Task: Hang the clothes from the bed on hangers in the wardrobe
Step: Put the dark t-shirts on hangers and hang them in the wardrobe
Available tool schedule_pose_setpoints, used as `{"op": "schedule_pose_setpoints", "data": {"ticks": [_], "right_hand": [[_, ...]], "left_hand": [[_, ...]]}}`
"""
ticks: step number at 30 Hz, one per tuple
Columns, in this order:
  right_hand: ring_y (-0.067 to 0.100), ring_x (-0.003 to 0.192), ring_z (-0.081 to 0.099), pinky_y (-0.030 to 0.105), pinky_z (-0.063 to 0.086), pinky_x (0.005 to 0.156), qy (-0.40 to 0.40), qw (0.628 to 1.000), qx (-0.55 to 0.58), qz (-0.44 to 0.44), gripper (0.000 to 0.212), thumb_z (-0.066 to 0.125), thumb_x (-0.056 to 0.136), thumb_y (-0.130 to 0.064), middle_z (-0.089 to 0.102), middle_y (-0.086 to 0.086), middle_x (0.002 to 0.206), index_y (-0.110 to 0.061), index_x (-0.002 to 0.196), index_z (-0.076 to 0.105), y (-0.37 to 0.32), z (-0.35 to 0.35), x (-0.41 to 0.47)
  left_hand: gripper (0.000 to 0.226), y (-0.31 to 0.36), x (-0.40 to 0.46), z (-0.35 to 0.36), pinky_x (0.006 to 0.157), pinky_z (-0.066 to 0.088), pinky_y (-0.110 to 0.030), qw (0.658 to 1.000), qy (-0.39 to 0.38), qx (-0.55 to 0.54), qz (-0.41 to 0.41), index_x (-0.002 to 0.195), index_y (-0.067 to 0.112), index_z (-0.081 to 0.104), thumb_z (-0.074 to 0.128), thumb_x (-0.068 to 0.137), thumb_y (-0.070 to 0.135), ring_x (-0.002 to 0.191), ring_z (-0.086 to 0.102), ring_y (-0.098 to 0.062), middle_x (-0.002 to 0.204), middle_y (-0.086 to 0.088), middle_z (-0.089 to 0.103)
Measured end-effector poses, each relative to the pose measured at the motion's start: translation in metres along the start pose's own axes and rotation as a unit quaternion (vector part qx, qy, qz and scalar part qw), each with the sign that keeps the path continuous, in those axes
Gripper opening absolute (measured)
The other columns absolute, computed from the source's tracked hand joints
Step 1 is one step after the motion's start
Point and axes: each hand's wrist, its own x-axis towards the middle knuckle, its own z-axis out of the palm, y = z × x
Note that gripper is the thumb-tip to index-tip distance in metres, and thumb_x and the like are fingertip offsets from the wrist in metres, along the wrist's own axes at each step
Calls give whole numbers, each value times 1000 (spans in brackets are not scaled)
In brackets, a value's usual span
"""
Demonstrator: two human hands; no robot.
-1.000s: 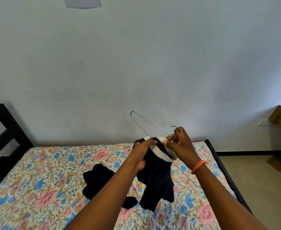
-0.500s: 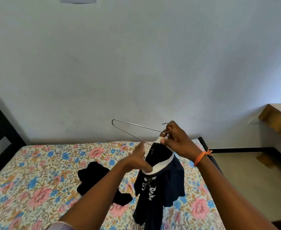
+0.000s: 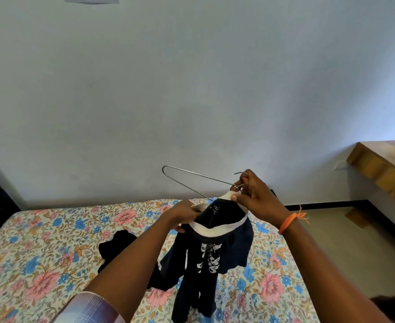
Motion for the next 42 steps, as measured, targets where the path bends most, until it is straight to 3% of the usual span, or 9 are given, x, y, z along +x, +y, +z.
{"op": "schedule_pose_setpoints", "data": {"ticks": [2, 6, 12, 17, 23, 28, 33, 36, 42], "right_hand": [[18, 80, 58, 13, 47, 66, 33, 999, -18, 10, 34, 70, 87, -7, 65, 0, 96, -19, 91, 39, 2, 0, 0], [10, 68, 49, 10, 42, 59, 71, 997, -24, 34, 31, 69, 88, -6, 65, 1, 94, -11, 97, 40, 12, 1, -2], [9, 77, 54, 21, 44, 68, 100, 992, 24, 70, 32, 70, 87, -5, 60, -1, 92, -12, 100, 41, 25, 11, -2], [6, 77, 56, 10, 44, 61, 174, 979, 50, 89, 32, 71, 87, -7, 59, 7, 92, -10, 103, 43, 29, 8, 3], [13, 80, 55, 18, 45, 68, 191, 976, 35, 95, 34, 71, 88, -8, 56, 4, 93, -9, 107, 43, 36, 5, 8], [15, 75, 52, 23, 42, 64, 224, 969, 40, 100, 31, 71, 88, -12, 55, 3, 86, -10, 103, 44, 34, 7, 10], [18, 58, 45, 20, 41, 54, 369, 909, 182, 70, 37, 68, 92, -28, 44, 5, 68, -19, 75, 37, 2, -4, 19], [16, 47, 34, 25, 33, 46, 382, 864, 321, 62, 46, 74, 88, -30, 42, 8, 62, -22, 73, 31, -21, -11, 30], [14, 43, 27, 19, 26, 42, 417, 745, 516, 73, 49, 73, 88, -34, 37, -3, 49, -21, 67, 31, -57, -4, 52]], "left_hand": [[24, 2, 5, -4, 58, 53, -36, 992, 96, -85, -13, 100, 8, 62, 69, 89, 28, 86, 62, -28, 95, -13, 63], [19, 12, 9, -20, 79, 57, -43, 959, 252, -127, -35, 76, 13, 64, 64, 86, 28, 93, 63, -36, 98, -18, 66], [19, 43, -12, -26, 52, 54, -33, 908, 151, -391, 8, 88, 3, 69, 59, 82, -13, 71, 65, -28, 86, -17, 67], [17, 51, -22, -21, 65, 45, -32, 943, 77, -314, 76, 88, 3, 61, 44, 88, 2, 74, 59, -25, 81, -13, 62], [18, 65, -29, -24, 72, 50, -29, 989, 32, -63, 127, 96, 10, 67, 67, 83, 21, 89, 64, -20, 95, -7, 68], [38, 62, -24, -23, 60, 38, -29, 979, 128, -13, 156, 69, 3, 56, 65, 88, 35, 65, 53, -18, 67, -7, 54], [43, 63, -27, -14, 48, 30, -22, 957, 227, 63, 172, 53, 17, 51, 58, 94, 27, 54, 50, -14, 54, 1, 51], [35, 64, -30, -9, 49, 34, -26, 962, 217, 80, 145, 65, 9, 63, 58, 92, 30, 58, 53, -19, 60, -1, 56], [35, 75, -40, -3, 55, 37, -26, 989, 122, -18, 83, 70, 10, 52, 56, 94, 36, 65, 52, -17, 71, -4, 54]]}}
